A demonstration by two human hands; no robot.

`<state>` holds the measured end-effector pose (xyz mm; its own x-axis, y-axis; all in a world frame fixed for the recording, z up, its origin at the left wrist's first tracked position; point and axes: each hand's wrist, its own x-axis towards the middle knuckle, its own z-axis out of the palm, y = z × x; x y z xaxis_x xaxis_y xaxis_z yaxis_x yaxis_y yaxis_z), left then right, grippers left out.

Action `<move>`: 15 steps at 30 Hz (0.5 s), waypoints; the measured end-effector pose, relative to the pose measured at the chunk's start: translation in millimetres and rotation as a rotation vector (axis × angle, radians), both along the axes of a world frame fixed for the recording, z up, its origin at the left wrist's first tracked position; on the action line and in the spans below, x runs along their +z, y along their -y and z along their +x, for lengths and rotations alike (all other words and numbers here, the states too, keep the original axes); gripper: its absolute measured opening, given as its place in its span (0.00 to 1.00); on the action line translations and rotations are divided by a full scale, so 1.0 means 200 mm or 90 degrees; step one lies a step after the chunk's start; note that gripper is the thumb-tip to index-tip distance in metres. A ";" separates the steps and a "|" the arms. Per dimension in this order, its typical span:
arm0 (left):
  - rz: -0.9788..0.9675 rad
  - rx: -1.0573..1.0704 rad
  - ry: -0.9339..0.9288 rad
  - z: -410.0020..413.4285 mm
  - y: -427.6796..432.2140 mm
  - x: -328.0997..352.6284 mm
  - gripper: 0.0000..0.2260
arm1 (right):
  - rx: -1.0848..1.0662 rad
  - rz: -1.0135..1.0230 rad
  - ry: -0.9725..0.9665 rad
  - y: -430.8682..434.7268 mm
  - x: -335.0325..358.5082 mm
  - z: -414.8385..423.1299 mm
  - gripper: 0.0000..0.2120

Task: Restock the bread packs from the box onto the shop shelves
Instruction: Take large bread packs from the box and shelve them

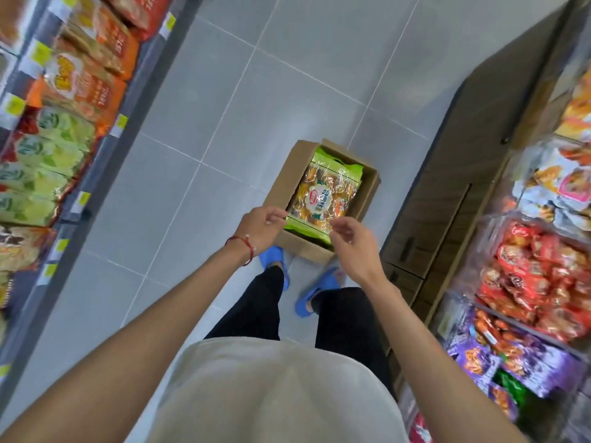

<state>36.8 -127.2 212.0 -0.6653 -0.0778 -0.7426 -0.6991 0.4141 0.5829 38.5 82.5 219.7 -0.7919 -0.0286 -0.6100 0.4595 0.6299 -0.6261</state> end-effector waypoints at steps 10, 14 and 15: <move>-0.017 0.225 0.076 -0.18 -0.30 -0.26 0.08 | 0.207 -0.028 0.039 -0.34 -0.26 -0.50 0.10; -0.003 0.408 0.115 -0.20 -0.48 -0.41 0.07 | 0.329 -0.006 0.086 -0.48 -0.44 -0.74 0.11; 0.009 0.439 0.125 -0.21 -0.53 -0.45 0.07 | 0.354 0.004 0.093 -0.50 -0.49 -0.78 0.12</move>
<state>-4.9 -22.0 122.1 -0.3215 -0.4218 -0.8478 -0.8919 -0.1659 0.4208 -118.2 183.3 121.2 -0.5668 -0.4124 -0.7132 0.1399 0.8049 -0.5766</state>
